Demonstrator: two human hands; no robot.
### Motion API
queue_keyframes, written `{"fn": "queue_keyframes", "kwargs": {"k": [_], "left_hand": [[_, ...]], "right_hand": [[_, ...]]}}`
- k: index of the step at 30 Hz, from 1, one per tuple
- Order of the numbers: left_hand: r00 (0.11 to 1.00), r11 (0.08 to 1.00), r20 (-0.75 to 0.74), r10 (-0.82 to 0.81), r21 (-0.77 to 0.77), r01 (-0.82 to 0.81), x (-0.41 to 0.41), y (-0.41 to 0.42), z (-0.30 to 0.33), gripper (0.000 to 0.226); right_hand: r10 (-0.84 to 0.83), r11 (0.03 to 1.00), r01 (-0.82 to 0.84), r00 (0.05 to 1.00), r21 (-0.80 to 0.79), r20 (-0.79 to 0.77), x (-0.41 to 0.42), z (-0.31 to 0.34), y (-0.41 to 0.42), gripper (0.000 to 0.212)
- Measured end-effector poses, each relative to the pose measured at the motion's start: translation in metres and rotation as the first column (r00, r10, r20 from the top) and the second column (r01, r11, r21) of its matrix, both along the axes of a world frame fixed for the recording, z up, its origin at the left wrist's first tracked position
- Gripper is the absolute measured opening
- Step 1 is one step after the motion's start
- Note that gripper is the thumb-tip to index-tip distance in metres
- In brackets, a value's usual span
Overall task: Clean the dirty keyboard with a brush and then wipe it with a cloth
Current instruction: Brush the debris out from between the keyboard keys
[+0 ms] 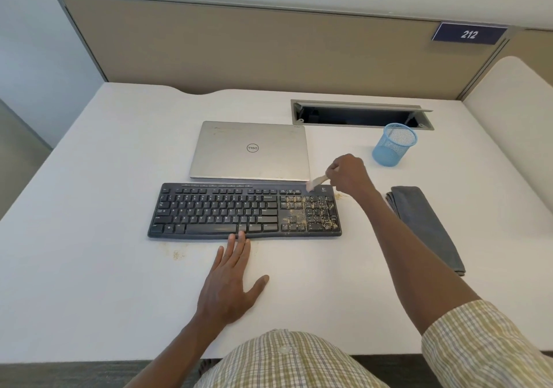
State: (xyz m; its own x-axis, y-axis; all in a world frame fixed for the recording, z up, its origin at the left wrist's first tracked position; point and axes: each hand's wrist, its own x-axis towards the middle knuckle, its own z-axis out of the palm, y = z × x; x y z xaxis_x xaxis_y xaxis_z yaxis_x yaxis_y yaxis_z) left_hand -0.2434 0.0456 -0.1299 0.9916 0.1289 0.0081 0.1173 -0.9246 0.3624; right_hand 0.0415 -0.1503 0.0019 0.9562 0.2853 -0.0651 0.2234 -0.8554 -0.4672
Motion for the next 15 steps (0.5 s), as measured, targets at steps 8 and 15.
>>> {"fn": "queue_keyframes", "kwargs": {"k": [8, 15], "left_hand": [[1.000, 1.000, 0.004, 0.000, 0.000, 0.000, 0.000, 0.000, 0.000, 0.089], [1.000, 1.000, -0.011, -0.008, 0.005, 0.008, -0.001, 0.000, 0.003, 0.089]], "right_hand": [[-0.168, 0.979, 0.174, 0.983, -0.105, 0.068, 0.011, 0.014, -0.026, 0.020], [-0.078, 0.997, 0.077, 0.996, -0.028, -0.031, -0.001, 0.007, 0.003, 0.020]]}}
